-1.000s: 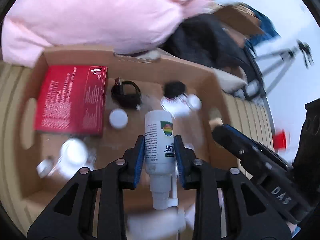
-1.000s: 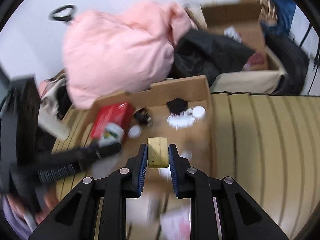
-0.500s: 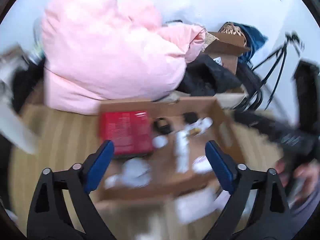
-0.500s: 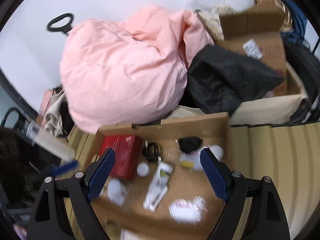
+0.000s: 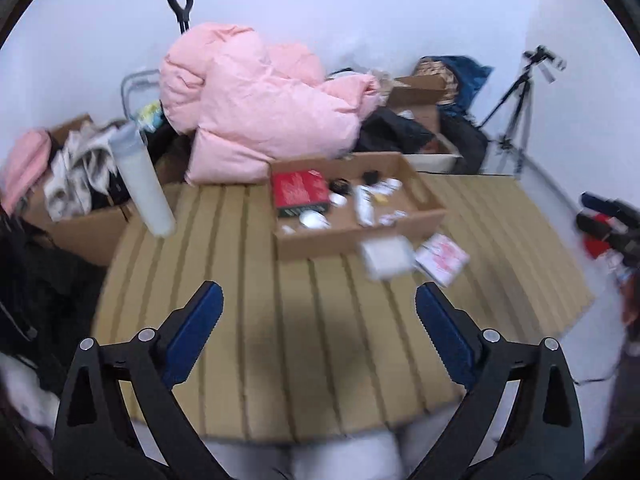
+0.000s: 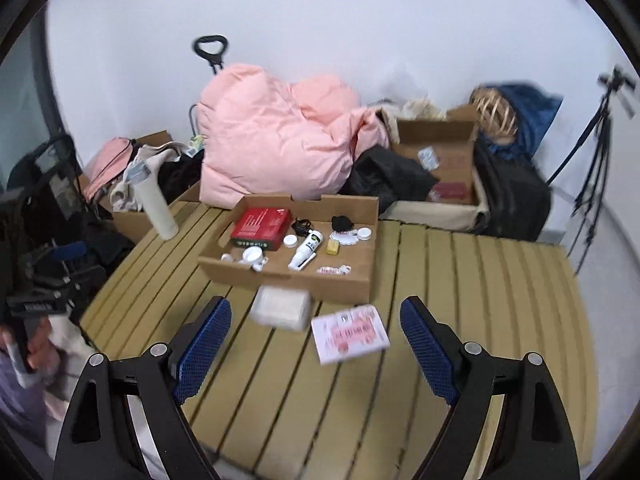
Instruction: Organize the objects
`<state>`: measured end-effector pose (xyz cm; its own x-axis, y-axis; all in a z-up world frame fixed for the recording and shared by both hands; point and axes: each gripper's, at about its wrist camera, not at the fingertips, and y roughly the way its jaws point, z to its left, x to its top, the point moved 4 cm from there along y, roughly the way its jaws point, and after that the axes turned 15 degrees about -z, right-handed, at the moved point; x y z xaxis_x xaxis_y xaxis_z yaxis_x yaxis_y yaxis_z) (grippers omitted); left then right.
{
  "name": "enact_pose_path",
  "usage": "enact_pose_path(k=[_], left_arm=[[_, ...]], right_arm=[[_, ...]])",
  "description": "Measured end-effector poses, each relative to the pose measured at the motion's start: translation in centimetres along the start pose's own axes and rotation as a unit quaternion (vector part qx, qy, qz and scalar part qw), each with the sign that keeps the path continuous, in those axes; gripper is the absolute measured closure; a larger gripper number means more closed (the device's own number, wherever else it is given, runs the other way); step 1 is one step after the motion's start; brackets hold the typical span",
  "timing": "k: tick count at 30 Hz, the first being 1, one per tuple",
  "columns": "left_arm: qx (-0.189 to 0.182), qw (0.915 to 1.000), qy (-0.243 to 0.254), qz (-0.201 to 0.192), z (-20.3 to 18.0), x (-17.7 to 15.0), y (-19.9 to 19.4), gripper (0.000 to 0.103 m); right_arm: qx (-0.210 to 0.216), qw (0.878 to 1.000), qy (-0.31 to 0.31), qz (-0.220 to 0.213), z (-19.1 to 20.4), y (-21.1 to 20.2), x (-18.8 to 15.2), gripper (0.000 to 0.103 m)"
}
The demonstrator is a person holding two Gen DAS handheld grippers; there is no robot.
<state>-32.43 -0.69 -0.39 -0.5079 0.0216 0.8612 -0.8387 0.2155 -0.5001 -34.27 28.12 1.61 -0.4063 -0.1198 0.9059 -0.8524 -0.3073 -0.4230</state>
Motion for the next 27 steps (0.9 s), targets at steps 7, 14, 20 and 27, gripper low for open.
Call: enact_pose_path(k=[7,14,20,27], left_arm=[[0.006,0.9997,-0.002,-0.025,-1.6,-3.9,-5.8,0.0],[0.018,0.9988,-0.019,0.042,-1.5,-8.8,-5.4,0.0],[0.021,0.9979,-0.027,0.055,-1.3,-9.7,-3.8,0.0],[0.033,0.9902,-0.043,0.128,-1.2,-12.9,2.3,0.0]], right_arm=[[0.026,1.0,-0.01,0.009,6.2,-5.3,-5.7,0.014],[0.031,0.994,-0.008,0.105,9.7,-4.7,-13.6,0.014],[0.006,0.998,0.01,0.065,7.5,-5.5,-12.3,0.014],[-0.013,0.987,0.058,0.147,4.5,1.9,-18.9,0.0]])
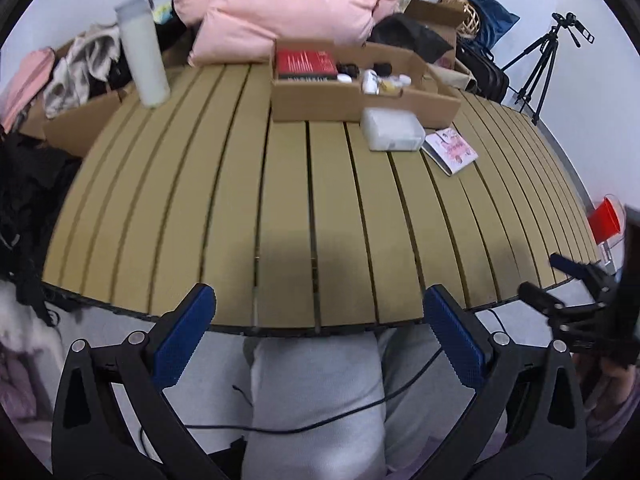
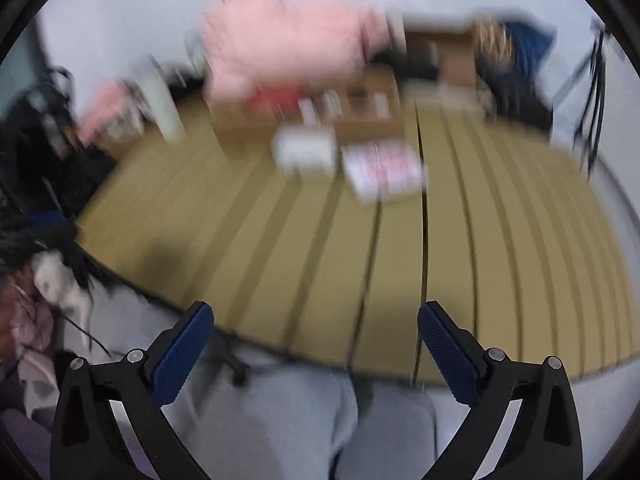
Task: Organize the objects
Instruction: 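Grasp the white plastic container with the left gripper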
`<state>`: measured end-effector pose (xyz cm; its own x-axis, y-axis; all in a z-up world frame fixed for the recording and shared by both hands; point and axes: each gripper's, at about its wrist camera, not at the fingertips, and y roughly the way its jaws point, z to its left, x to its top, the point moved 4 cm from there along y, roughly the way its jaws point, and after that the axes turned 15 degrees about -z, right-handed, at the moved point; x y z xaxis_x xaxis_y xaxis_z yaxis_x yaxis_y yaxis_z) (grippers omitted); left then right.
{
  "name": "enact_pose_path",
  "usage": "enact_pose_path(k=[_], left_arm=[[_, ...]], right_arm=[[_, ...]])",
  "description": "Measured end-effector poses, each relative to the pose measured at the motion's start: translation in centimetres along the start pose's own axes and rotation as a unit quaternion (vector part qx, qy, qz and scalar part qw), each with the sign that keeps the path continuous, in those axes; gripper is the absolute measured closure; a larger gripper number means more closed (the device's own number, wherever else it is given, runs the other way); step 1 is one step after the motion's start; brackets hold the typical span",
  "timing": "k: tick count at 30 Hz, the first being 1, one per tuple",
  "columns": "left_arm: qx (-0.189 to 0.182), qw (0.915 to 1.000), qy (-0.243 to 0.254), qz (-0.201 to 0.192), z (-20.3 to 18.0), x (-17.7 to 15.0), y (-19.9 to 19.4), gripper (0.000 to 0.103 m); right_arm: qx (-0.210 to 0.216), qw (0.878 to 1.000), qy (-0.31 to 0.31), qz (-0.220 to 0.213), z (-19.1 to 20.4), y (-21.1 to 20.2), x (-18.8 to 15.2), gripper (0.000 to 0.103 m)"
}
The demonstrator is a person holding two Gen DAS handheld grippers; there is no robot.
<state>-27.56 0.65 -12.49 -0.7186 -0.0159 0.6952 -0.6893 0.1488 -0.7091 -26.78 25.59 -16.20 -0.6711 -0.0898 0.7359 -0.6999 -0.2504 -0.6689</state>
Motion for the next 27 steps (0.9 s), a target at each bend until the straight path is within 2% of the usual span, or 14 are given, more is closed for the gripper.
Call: enact_pose_path(k=[4,7,8,9,11,12,13,14,15,18,20,23,25,27], left_arm=[[-0.001,0.9999,0.012,-0.003,-0.9,1.2,2.8,0.0],[0.002,0.9995,0.03,-0.008,-2.2,3.0,6.1,0.002],[-0.003,0.9993,0.034,-0.017,-2.9,3.9,7.4,0.004],[-0.011,0.9989,0.035,-0.027,-3.4,4.7,8.4,0.005],[-0.027,0.9979,0.037,-0.047,-4.5,6.7,10.9,0.018],[-0.03,0.9973,0.042,-0.052,-5.1,7.5,12.2,0.023],[-0.035,0.9968,0.047,-0.054,-5.6,8.1,13.4,0.036],[-0.042,0.9964,0.054,-0.05,-6.2,8.7,14.8,0.048],[-0.048,0.9964,0.054,-0.044,-6.6,9.2,16.0,0.052],[-0.09,0.995,0.028,-0.031,-7.2,10.1,19.1,0.054],[-0.101,0.9946,0.016,-0.02,-7.3,10.1,20.8,0.065],[-0.116,0.9929,0.002,-0.023,-6.8,10.5,21.7,0.068],[-0.138,0.9902,-0.007,-0.021,-6.9,10.5,21.7,0.076],[-0.126,0.9917,0.003,-0.025,-7.0,10.2,21.1,0.078]], right_arm=[[-0.005,0.999,0.041,0.017,-2.2,2.2,0.3,0.0],[-0.017,0.999,0.031,0.034,-3.6,4.9,1.6,0.0],[-0.016,0.999,0.029,0.028,-3.9,5.7,2.7,0.002],[-0.012,0.999,0.03,0.021,-4.0,6.2,3.2,0.009],[0.007,0.999,0.039,0.01,-4.2,7.7,5.2,0.023],[0.022,0.998,0.05,-0.001,-4.3,8.5,6.1,0.035],[0.038,0.997,0.062,-0.012,-4.4,9.4,7.3,0.044],[0.052,0.996,0.072,-0.019,-4.4,10.4,8.4,0.044],[0.061,0.995,0.078,-0.027,-4.3,11.5,9.6,0.044],[0.067,0.994,0.079,-0.037,-3.5,14.9,12.1,0.045],[0.082,0.991,0.094,-0.038,-3.0,17.4,13.1,0.045],[0.091,0.988,0.127,-0.01,-3.3,20.6,13.3,0.047],[0.132,0.978,0.163,-0.002,-3.2,21.6,13.3,0.053],[0.151,0.971,0.184,0.003,-2.9,21.9,13.0,0.059]])
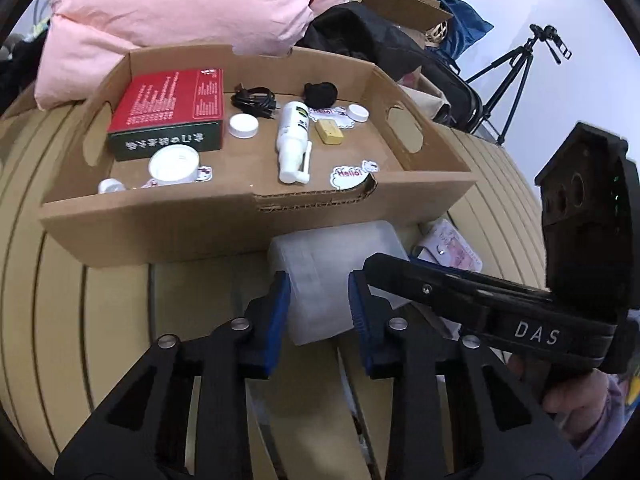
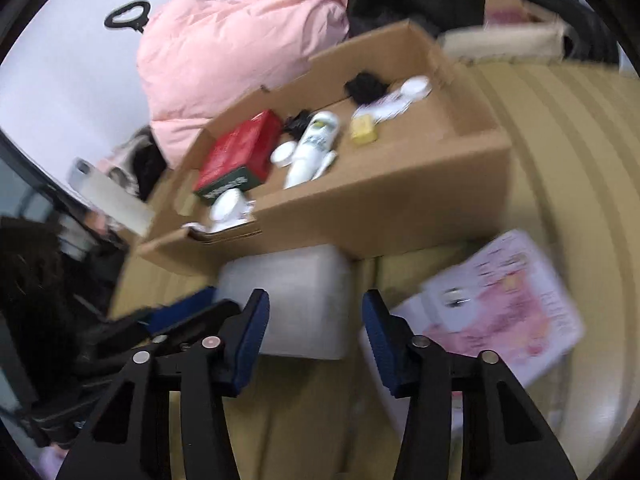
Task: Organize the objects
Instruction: 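Grasp the white plastic container with the left gripper, then lower the white container into the tray and open the left gripper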
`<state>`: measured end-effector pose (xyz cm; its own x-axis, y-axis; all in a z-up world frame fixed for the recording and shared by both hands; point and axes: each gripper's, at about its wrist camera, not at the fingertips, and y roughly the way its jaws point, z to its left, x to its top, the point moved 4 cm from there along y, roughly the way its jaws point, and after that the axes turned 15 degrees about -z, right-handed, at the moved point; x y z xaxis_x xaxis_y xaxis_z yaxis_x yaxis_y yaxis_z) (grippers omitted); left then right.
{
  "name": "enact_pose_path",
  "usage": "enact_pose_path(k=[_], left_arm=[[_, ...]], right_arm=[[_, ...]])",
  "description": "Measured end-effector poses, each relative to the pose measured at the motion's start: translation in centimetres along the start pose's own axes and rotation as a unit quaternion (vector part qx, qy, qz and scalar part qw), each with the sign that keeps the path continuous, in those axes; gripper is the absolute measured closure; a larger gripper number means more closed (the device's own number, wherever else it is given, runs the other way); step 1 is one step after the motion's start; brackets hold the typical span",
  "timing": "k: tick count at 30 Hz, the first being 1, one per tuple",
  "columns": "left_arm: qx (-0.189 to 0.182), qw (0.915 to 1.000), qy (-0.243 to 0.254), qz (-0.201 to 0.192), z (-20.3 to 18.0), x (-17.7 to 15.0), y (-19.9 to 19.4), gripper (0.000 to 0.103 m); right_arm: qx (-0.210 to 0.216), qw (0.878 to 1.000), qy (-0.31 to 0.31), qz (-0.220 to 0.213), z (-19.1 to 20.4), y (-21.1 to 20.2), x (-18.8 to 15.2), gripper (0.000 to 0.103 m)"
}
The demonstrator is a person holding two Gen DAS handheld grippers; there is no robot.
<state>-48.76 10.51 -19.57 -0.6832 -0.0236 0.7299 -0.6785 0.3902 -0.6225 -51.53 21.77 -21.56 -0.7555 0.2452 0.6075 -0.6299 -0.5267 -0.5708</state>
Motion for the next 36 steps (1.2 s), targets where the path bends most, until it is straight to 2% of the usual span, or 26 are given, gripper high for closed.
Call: enact_pose_path(k=[2,4,6,9,11,13,16,19,22,24,26,29,32,36], left_arm=[[0.012,0.9999,0.006,-0.001,-0.3,-0.5,-1.4,0.083],[0.002,1.0,-0.007,-0.001,-0.5,-1.1,-3.5,0.083],[-0.011,0.9998,-0.016,-0.003,-1.2,-2.6,-6.8,0.083],[-0.007,0.9998,-0.016,-0.008,-2.3,-4.9,-10.0,0.083],[0.002,0.9997,-0.017,-0.015,-3.0,-6.0,-11.4,0.083],[0.006,0.9998,-0.002,-0.018,-3.8,-6.5,-12.1,0.083],[-0.009,0.9998,-0.006,-0.018,-4.3,-6.1,-12.3,0.083],[-0.025,0.9988,-0.008,-0.041,-5.1,-4.3,-12.7,0.083],[-0.038,0.9967,0.022,-0.068,-6.5,-0.6,-12.2,0.083],[-0.053,0.9938,0.044,-0.088,-7.5,3.3,-11.2,0.083],[-0.073,0.9915,0.041,-0.1,-7.9,6.6,-9.7,0.083],[-0.097,0.9916,0.013,-0.085,-7.3,9.7,-5.8,0.083],[-0.097,0.9925,-0.001,-0.075,-6.4,10.5,-2.2,0.083],[-0.09,0.9947,-0.032,-0.038,-4.9,10.0,2.6,0.083]], right_arm=[[-0.006,1.0,-0.01,0.008,0.8,-0.4,-0.4,0.062],[-0.005,1.0,-0.019,0.009,1.8,-2.0,-1.1,0.068],[0.002,1.0,-0.022,0.008,2.8,-4.1,-2.2,0.069],[0.01,1.0,-0.019,0.019,3.8,-7.6,-5.8,0.069],[0.004,0.999,-0.015,0.036,4.2,-9.1,-8.2,0.069],[0.0,0.999,-0.003,0.036,4.5,-10.2,-9.8,0.069],[-0.007,0.999,-0.009,0.03,4.4,-11.2,-9.8,0.069],[-0.01,1.0,-0.014,0.003,4.6,-12.7,-8.1,0.069],[-0.009,0.999,-0.035,-0.02,5.0,-13.5,-5.0,0.069],[-0.009,0.998,-0.055,-0.043,5.2,-13.8,-1.6,0.069],[-0.012,0.994,-0.079,-0.073,5.4,-13.9,2.8,0.069],[-0.032,0.991,-0.092,-0.097,4.8,-12.4,8.3,0.071],[-0.047,0.991,-0.087,-0.087,3.0,-9.6,11.2,0.072],[-0.058,0.996,-0.058,-0.043,-0.2,-5.0,12.0,0.073]])
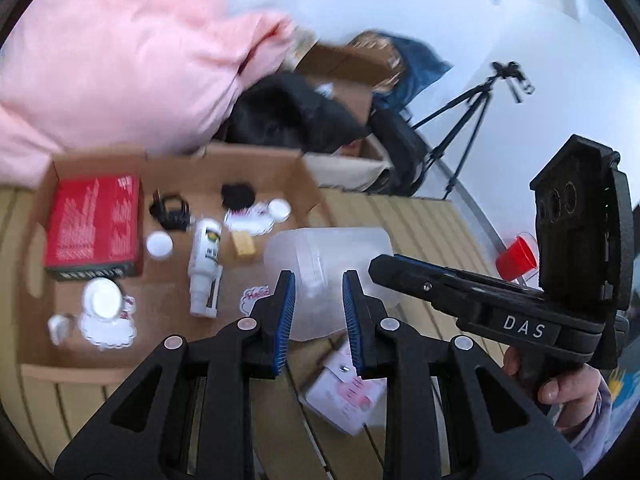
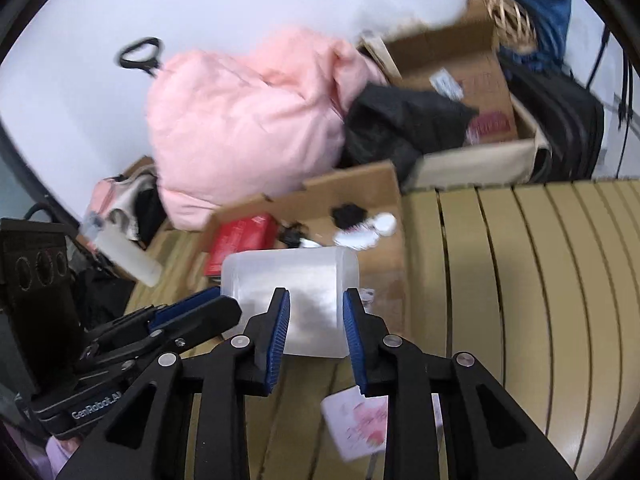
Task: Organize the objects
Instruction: 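Lower the white container into the tray and open the left gripper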
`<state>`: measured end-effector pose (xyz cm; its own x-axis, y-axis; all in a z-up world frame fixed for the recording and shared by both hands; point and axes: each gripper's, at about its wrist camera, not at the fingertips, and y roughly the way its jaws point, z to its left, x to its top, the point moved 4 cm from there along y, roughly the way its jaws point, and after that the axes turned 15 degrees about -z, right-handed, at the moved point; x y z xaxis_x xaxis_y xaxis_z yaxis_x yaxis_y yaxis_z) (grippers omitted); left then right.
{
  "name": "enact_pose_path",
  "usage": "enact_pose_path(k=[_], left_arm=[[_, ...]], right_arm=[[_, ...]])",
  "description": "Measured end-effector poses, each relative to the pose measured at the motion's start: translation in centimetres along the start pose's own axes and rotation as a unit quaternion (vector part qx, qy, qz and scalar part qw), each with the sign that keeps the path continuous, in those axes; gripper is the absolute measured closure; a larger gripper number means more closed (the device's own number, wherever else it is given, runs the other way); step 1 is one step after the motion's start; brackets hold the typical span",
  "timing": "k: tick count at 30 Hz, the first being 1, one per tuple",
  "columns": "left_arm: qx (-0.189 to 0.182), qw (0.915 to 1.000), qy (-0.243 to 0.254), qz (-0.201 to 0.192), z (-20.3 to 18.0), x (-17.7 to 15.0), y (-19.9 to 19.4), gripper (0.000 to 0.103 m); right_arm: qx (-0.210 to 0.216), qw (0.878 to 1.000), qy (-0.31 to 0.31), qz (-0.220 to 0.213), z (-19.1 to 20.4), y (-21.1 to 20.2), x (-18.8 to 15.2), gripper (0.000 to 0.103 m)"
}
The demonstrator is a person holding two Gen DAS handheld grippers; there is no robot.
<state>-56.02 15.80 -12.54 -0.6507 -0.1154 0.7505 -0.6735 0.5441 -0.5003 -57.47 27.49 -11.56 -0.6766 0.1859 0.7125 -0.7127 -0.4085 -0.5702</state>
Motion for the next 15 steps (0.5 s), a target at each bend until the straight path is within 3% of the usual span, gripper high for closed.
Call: enact_pose_path(k=[5,8,13,15], left_arm=[[0.017,0.9984,0.0,0.055,1.4,-2.4,3.7,0.083],[0.01,0.9976,0.014,0.067,1.3,-3.1,3.4,0.082],[0.048,0.9979,0.038,0.022,1.0,-0.6,-2.1,0.077],[0.101,0.9921,0.072,-0.015,0.9,0.8,-6.5,0.067]], right_arm=[[-0.047,0.998,-0.014,0.048,-1.9,5.0,-1.2,0.073],[-0.07,0.996,-0.027,0.055,-2.2,5.1,-1.8,0.073],[-0.066,0.997,-0.048,0.013,-1.1,1.0,-0.8,0.073],[-0.064,0.996,-0.07,-0.004,0.1,-1.9,-0.2,0.073]])
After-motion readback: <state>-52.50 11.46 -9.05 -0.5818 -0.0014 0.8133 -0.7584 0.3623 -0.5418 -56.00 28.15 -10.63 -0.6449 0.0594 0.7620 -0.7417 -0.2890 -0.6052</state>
